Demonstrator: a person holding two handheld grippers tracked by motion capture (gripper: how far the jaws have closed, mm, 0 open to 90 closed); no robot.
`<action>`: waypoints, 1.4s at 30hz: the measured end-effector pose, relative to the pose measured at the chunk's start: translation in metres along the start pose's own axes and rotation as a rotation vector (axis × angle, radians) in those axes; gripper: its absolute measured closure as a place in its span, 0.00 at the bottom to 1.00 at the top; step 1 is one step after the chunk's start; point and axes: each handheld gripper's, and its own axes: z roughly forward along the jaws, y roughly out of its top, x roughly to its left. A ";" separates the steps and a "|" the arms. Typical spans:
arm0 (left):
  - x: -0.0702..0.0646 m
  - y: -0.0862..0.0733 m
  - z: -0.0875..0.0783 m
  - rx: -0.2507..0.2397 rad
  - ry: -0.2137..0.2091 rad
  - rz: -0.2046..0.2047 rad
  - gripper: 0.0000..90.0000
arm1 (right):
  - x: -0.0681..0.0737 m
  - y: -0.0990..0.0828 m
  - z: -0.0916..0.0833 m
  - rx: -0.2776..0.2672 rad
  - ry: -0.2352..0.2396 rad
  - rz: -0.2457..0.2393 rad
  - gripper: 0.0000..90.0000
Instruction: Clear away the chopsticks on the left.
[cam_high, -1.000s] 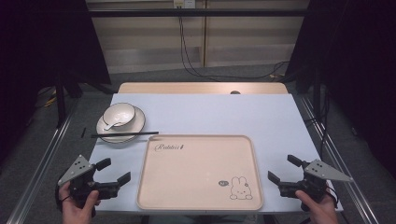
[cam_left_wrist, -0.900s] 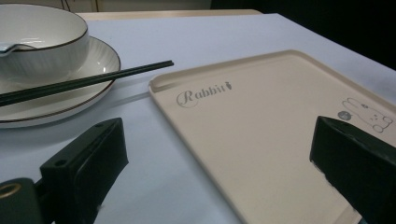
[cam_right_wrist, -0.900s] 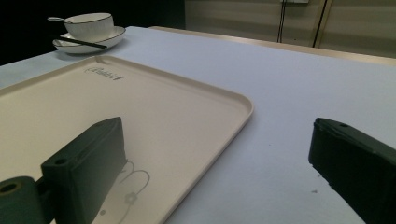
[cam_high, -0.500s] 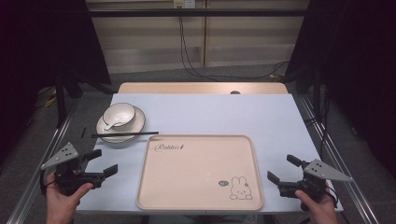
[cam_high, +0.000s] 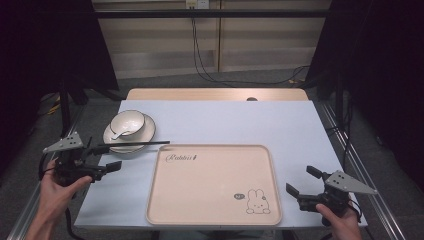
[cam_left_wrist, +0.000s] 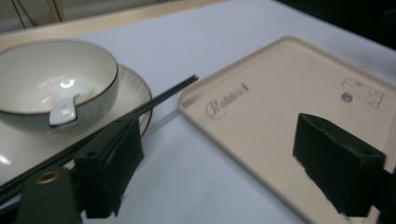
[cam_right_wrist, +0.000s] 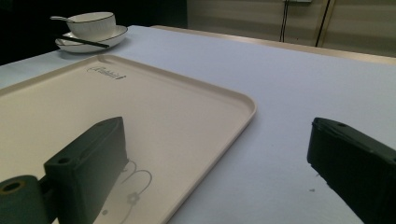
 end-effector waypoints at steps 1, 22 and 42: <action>0.003 0.000 0.002 0.012 -0.003 0.004 0.17 | 0.000 0.000 0.000 -0.001 0.005 0.001 0.05; 0.054 -0.013 0.046 0.118 0.081 0.032 0.29 | 0.000 0.000 0.000 0.006 0.003 -0.001 0.06; 0.075 -0.012 0.059 0.129 0.169 0.149 0.65 | 0.000 0.000 0.000 0.010 0.004 0.001 0.06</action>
